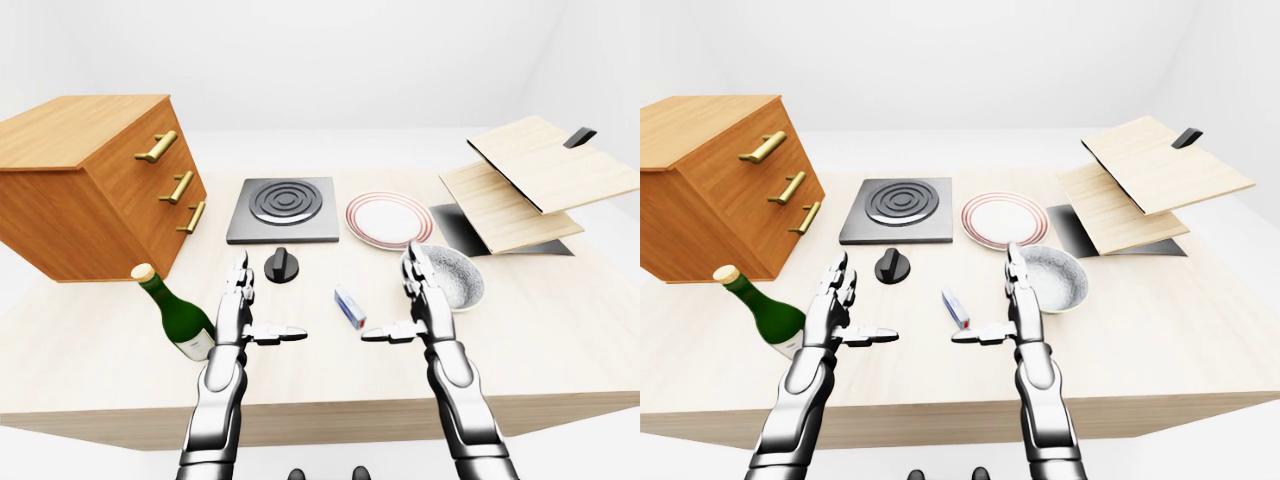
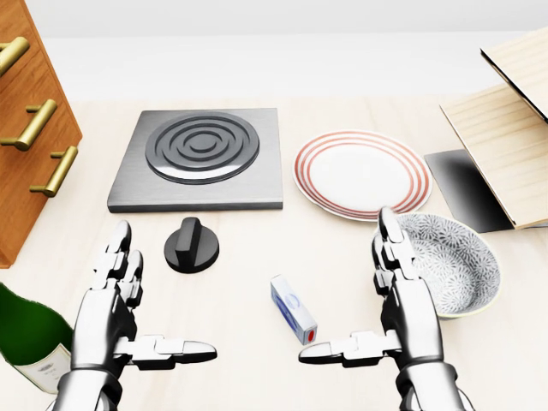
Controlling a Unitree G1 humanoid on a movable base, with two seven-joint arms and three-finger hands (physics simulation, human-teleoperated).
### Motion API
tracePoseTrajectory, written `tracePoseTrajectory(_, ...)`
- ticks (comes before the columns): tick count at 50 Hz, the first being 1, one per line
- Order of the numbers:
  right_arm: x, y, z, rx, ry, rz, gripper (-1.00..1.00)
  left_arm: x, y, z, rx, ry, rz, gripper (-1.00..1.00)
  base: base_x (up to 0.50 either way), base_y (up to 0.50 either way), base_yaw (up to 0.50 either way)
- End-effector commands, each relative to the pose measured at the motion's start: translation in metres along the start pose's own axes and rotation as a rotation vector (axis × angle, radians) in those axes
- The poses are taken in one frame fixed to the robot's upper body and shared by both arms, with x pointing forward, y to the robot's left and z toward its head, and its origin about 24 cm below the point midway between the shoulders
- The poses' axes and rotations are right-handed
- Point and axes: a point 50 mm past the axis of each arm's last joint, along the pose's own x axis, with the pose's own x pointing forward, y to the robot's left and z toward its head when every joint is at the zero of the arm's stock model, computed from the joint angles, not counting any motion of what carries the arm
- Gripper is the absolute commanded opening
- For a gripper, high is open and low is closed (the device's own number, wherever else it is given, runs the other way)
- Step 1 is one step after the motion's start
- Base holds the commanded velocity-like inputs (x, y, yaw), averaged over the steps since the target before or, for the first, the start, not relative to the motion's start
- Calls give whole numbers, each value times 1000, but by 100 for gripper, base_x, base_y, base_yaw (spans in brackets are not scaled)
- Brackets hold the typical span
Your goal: Pick up the cream cheese and put it in the bowl.
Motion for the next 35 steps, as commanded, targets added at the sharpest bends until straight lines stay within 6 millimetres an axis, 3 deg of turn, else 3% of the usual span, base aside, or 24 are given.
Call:
tracePoseTrajectory(1, 6, 11, 6, -29, -44, 20, 100, 0, 0, 0, -1, 3, -2, 100, 0, 0, 0)
tracePoseTrajectory(12, 26, 30, 11, -45, -59, 64, 100, 0, 0, 0, -5, 4, -2, 100, 0, 0, 0)
tracePoseTrajectory(21, 42, 39, -8, -44, 36, 90, 100, 2, 3, 2, -13, 5, 5, 100, 0, 0, 0)
tracePoseTrajectory(35, 28, 43, -40, -157, 161, 86, 100, 5, 6, 6, -30, 1, 12, 100, 0, 0, 0)
